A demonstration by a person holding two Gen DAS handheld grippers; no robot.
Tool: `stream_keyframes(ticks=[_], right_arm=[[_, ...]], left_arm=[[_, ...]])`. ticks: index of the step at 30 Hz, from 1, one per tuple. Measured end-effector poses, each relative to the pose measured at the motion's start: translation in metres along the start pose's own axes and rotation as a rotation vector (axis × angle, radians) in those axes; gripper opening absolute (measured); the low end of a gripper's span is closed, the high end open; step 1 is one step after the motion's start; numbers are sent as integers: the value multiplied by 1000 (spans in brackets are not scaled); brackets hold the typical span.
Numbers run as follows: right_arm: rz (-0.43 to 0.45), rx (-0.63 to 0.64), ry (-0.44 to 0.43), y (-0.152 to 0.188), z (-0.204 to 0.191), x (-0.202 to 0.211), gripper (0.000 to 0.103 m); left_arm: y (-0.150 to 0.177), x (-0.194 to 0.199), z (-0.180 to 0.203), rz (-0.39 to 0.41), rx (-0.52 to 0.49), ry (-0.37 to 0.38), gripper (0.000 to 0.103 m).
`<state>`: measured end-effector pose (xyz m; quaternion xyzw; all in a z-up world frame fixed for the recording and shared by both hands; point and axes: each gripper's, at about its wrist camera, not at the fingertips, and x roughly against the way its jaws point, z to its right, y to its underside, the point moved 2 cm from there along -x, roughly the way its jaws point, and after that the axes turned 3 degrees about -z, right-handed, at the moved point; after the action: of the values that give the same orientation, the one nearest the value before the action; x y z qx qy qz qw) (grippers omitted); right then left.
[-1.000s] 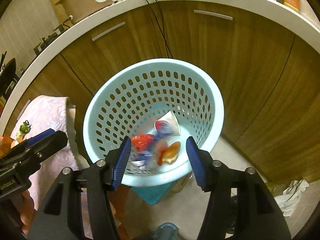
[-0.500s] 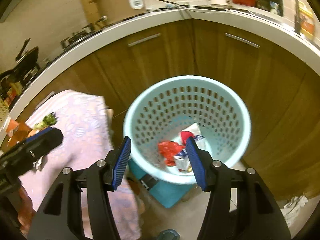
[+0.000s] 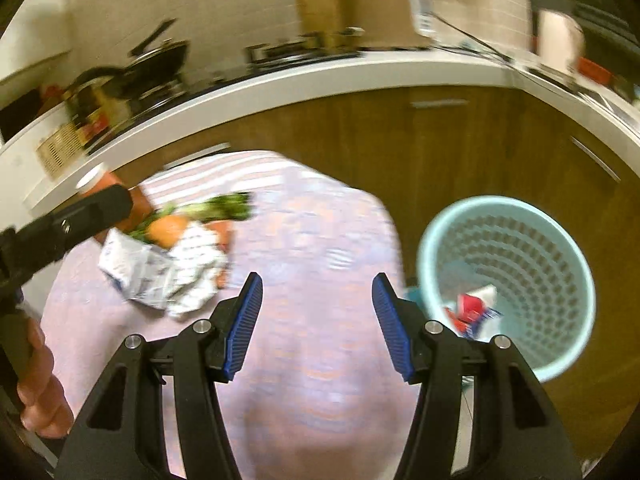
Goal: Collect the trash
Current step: 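Move both open grippers back toward the table, then grasp the blue-and-white milk pouch with the right gripper while the left gripper grasps the snack wrapper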
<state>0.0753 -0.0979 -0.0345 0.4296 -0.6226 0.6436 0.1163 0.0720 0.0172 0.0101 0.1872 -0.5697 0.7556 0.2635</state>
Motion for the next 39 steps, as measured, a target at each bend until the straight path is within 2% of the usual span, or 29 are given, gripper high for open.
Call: stream_keyframes(ticks=[4,9,15,22,29,32,33,35,39], right_arm=[[-6,78,-38,-3,-35,-10,53],[-31,141,-104,-10,-71,-26,53],[-77,209,-164,-18,-107,-48,53],[-138,229,-190,-29,-121,-74,53],[-267,248,-275,-6,-136,-81,54],[-322,283,-354,8,-152,-74,54],[-322,307,-353,12,-157,-71,54],[-296,360,-292,15,-168,-69,55],[-282,374,-248,11,-178,-81,66]], left_arm=[[-1,23,-41,30,62,-89,72],[2,43,-90,55,145,-156,72],[6,55,-135,64,233,-185,72],[12,53,-154,48,229,-214,72],[19,53,-170,46,253,-214,72],[21,54,-176,51,260,-209,72],[21,54,-178,51,263,-208,72],[22,54,-181,50,273,-207,72],[24,52,-188,43,284,-203,72]])
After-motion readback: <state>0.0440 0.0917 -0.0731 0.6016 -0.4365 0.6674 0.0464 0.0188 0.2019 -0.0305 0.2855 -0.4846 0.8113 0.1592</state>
